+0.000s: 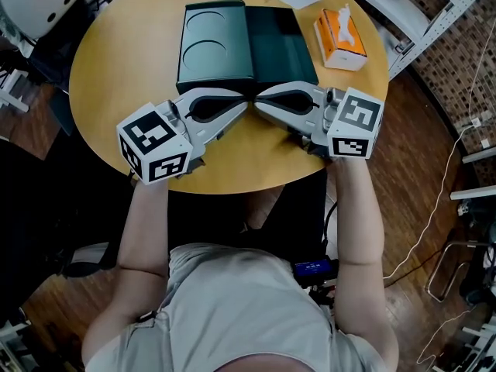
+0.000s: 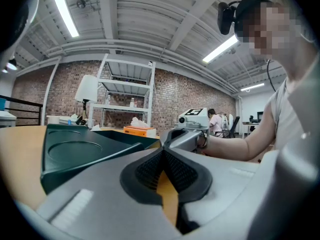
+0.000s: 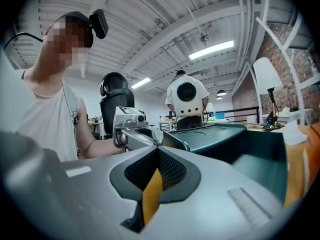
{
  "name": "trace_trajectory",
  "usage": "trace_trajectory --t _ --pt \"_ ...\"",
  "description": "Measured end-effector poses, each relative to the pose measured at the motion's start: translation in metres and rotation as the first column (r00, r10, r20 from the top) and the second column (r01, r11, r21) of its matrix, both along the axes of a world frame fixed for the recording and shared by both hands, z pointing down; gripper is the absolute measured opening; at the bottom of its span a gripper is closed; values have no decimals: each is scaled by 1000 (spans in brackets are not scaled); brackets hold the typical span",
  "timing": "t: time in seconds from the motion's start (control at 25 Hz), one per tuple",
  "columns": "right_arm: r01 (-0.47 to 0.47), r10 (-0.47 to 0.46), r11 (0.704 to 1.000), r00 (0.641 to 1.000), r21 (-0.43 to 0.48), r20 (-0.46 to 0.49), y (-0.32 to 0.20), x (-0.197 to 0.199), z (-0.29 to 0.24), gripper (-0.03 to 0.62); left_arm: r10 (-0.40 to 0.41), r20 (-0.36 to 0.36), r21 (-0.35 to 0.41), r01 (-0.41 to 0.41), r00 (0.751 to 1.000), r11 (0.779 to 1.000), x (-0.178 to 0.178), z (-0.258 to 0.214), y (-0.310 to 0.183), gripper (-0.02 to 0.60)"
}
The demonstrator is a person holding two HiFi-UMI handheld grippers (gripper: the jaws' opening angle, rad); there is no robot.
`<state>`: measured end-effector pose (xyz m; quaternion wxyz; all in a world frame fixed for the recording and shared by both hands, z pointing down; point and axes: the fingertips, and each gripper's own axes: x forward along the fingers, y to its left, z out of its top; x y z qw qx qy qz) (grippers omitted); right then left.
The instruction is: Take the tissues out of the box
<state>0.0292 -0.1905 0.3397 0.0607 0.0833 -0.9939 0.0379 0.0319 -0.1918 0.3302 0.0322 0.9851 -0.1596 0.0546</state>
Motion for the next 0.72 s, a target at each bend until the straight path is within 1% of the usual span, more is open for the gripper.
trace_trajectory --t 0.08,0.12,0.28,0.72 --pt "-11 11 1000 1000 -1 0 -3 1 -2 2 64 3 -1 -64 998 998 5 -2 8 0" --pt "-12 12 1000 1000 -2 1 -4 1 -3 2 78 3 -1 -78 997 997 7 -4 10 0" --pt "-11 11 1000 1000 -2 5 0 1 -12 2 41 5 0 -41 999 999 6 -11 7 0" --pt "-8 8 1000 1000 -10 3 -4 -2 -3 2 19 5 -11 -19 1000 1000 3 -2 2 0"
